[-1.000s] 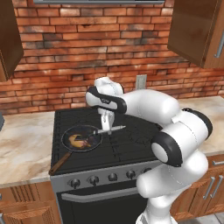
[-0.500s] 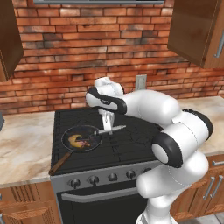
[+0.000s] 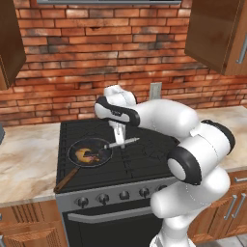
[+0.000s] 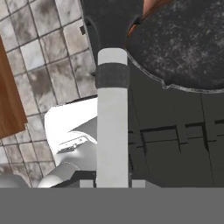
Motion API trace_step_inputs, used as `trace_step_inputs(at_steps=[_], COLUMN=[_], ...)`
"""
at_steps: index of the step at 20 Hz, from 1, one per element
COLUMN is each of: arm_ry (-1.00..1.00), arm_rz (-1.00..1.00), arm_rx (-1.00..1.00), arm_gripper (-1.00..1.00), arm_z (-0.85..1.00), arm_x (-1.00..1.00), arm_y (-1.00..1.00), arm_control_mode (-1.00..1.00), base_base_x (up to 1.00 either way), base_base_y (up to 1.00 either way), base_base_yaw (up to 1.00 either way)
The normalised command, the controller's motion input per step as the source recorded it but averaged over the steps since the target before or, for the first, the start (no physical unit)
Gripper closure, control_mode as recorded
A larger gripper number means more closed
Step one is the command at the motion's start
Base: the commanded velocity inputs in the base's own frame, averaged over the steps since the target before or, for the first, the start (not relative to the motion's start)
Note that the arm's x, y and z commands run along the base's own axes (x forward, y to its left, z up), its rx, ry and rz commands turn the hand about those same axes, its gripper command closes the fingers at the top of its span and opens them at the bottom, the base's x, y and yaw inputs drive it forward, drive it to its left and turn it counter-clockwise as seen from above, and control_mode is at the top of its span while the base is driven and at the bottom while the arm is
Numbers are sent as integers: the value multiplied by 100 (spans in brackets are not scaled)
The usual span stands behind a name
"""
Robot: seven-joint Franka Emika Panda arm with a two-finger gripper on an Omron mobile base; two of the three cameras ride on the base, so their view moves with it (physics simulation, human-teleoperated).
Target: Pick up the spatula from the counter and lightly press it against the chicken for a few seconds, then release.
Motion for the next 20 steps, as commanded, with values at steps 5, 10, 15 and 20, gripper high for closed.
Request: trace_step_inputs(at_steps=[5,10,15,20], arm_ry=[0,0,-1,-6], arm_rz=[4,4,4,5], arm_rx=[0,0,0,0], arm_gripper=[100,100,100,100], arm_z=[0,0,0,19], arm_x=[0,0,0,-16], arm_y=[-1,-4,-5,-15], arm_control_mode=[-100,-100,-100,-100], base_base_x=[0,0,0,0], base_base_y=[0,0,0,0], base_base_yaw=[0,0,0,0])
